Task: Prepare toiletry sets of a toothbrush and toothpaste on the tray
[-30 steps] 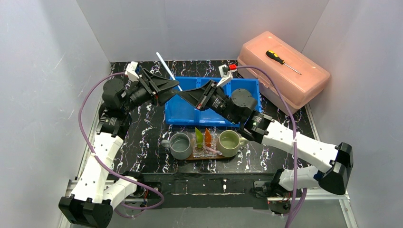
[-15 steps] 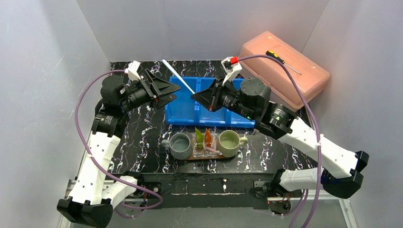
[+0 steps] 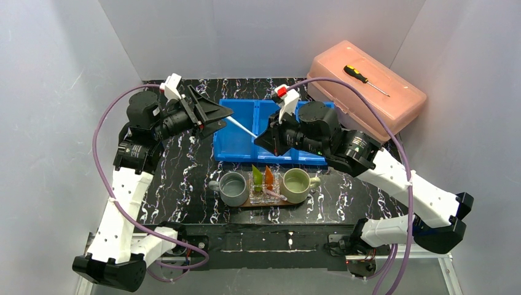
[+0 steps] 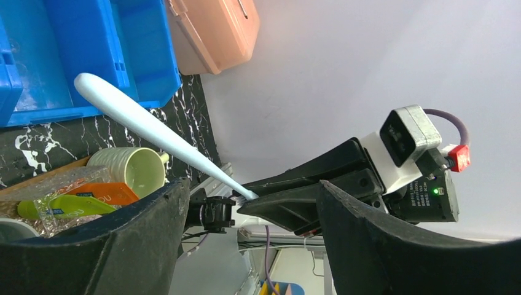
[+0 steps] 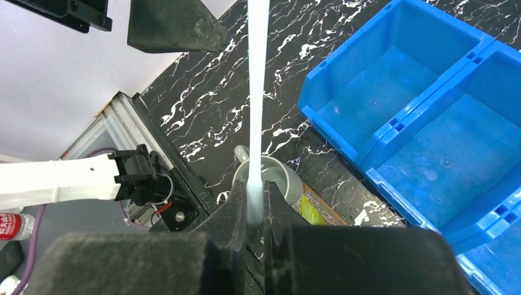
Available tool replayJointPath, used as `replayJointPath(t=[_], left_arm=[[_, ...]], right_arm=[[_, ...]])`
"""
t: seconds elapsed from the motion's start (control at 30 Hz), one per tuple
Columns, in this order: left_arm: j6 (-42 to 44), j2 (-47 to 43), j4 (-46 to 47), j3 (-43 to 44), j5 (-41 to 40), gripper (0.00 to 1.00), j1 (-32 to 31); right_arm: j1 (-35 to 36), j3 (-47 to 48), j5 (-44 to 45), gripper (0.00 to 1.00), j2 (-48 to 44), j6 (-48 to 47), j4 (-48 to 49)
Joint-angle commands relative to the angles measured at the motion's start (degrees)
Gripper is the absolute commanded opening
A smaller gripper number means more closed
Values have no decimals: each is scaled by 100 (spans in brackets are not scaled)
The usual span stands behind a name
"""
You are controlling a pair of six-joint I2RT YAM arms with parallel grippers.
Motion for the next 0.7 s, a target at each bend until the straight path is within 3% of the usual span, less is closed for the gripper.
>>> replayJointPath(t=[0.0, 0.67], left_arm=[[198, 68, -336, 212, -26, 74, 4], [522, 393, -885, 241, -329, 72, 13]], right_arm=[[-18, 176, -209, 1, -215, -356, 233], [-18, -2, -515, 1, -616, -421, 690]])
